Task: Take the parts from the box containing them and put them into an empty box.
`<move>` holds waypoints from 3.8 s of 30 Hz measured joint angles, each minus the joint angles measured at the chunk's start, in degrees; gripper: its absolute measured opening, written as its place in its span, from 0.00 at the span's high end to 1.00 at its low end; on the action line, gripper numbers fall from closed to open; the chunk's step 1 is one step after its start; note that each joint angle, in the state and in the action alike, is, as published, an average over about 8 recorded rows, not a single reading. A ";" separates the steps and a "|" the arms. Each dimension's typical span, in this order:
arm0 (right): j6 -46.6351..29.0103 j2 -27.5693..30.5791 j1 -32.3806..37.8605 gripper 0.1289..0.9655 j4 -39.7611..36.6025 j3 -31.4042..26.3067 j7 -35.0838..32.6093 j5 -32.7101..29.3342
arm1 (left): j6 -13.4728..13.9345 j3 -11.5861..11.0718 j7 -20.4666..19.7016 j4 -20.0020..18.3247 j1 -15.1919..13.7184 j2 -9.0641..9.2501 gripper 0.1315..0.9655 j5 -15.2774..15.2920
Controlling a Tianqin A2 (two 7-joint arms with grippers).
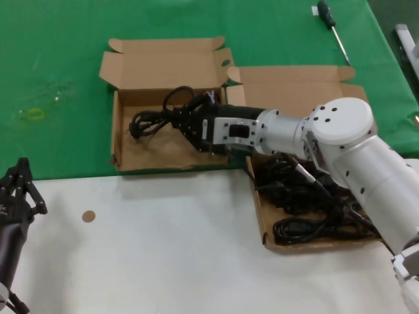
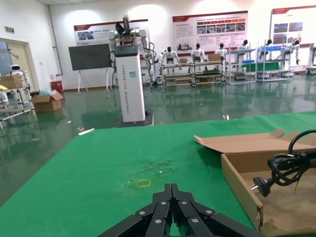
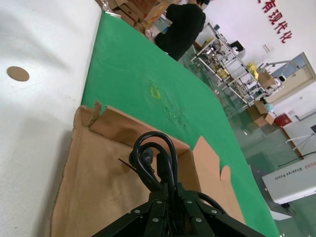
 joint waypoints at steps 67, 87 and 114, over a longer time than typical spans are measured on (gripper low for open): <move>6.65 5.59 -11.15 0.01 15.99 5.92 14.03 2.75 | 0.00 0.00 0.00 0.00 0.00 0.00 0.84 -0.01; 16.43 6.71 -25.43 0.00 28.46 11.35 23.85 6.28 | 0.00 0.00 0.02 0.00 0.00 0.00 0.32 -0.01; 29.66 8.21 -44.70 0.00 45.30 18.68 37.13 11.04 | 0.00 0.00 0.01 0.00 0.00 0.00 0.00 -0.02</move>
